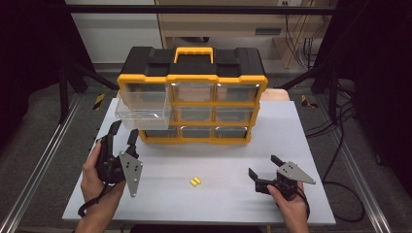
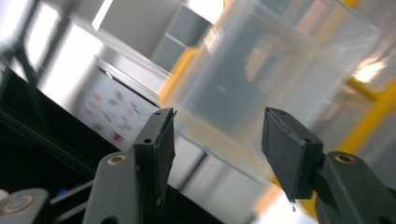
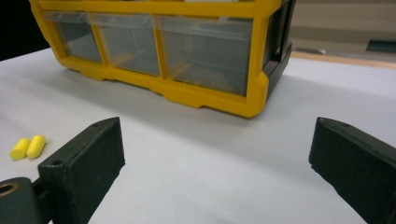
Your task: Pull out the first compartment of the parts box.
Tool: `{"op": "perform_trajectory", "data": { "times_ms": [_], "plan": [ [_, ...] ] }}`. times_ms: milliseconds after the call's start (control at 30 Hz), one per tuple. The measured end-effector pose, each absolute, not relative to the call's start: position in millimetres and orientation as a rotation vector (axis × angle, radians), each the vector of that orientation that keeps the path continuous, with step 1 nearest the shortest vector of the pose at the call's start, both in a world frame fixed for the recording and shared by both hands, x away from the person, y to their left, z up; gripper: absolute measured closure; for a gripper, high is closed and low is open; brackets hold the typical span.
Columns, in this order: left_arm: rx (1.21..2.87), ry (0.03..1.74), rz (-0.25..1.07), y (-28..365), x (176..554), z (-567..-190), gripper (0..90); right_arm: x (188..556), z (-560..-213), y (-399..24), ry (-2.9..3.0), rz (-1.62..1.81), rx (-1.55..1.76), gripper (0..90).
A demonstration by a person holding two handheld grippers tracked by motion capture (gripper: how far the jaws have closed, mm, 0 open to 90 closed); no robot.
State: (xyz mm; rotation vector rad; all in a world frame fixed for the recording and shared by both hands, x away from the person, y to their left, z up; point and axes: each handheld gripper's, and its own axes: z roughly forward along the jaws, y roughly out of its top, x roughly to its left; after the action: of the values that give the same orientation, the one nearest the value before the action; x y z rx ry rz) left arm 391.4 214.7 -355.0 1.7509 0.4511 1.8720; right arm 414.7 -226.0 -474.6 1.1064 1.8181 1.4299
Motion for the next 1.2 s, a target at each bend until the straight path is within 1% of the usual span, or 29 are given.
{"op": "perform_trajectory", "data": {
  "times_ms": [100,167,267,333,467,567,600,667,800,833,967,1033,1100,1200],
  "plan": [
    [1.742,0.541,1.756,221.1,393.0,-371.2,39.1,415.3,-472.0,-219.8,1.829,1.403,1.139,6.5],
    [1.742,0.61,1.684,226.1,395.6,-383.6,33.1,415.9,-469.4,-213.8,1.835,1.351,1.153,8.0],
    [1.71,0.694,1.596,233.8,397.9,-397.3,30.0,417.7,-465.1,-202.6,1.884,1.318,1.16,7.6],
    [1.699,0.736,1.568,239.4,399.8,-406.6,28.2,418.7,-464.3,-193.8,1.938,1.295,1.14,7.6],
    [1.709,0.781,1.512,248.1,405.5,-422.5,19.8,420.8,-467.5,-177.4,2.014,1.227,1.124,8.6],
    [1.689,0.83,1.44,255.0,408.6,-432.3,15.2,423.1,-469.9,-165.8,2.057,1.195,1.099,8.8],
    [1.694,0.834,1.402,257.2,409.9,-439.4,12.3,424.7,-469.3,-158.8,2.072,1.186,1.087,9.7],
    [1.69,0.838,1.39,258.2,409.8,-442.2,11.6,425.6,-468.5,-156.1,2.08,1.185,1.079,9.9],
    [1.631,0.886,1.272,261.2,410.3,-450.9,8.1,428.9,-465.0,-146.8,2.107,1.182,1.075,10.1],
    [1.627,0.89,1.235,262.0,411.2,-453.5,6.0,430.9,-464.3,-142.5,2.128,1.184,1.081,10.4],
    [1.593,0.906,1.105,264.6,414.7,-459.5,4.2,432.0,-464.3,-136.3,2.161,1.166,1.083,11.4],
    [1.586,0.902,1.063,265.5,416.2,-461.5,3.1,432.2,-464.3,-131.4,2.182,1.164,1.078,11.8],
    [1.572,0.895,1.023,267.2,417.7,-462.6,2.5,432.2,-464.0,-126.2,2.208,1.16,1.076,14.8],
    [1.549,0.917,0.952,269.5,421.1,-465.6,1.8,433.3,-462.7,-117.1,2.251,1.144,1.068,16.5]
  ]
}}
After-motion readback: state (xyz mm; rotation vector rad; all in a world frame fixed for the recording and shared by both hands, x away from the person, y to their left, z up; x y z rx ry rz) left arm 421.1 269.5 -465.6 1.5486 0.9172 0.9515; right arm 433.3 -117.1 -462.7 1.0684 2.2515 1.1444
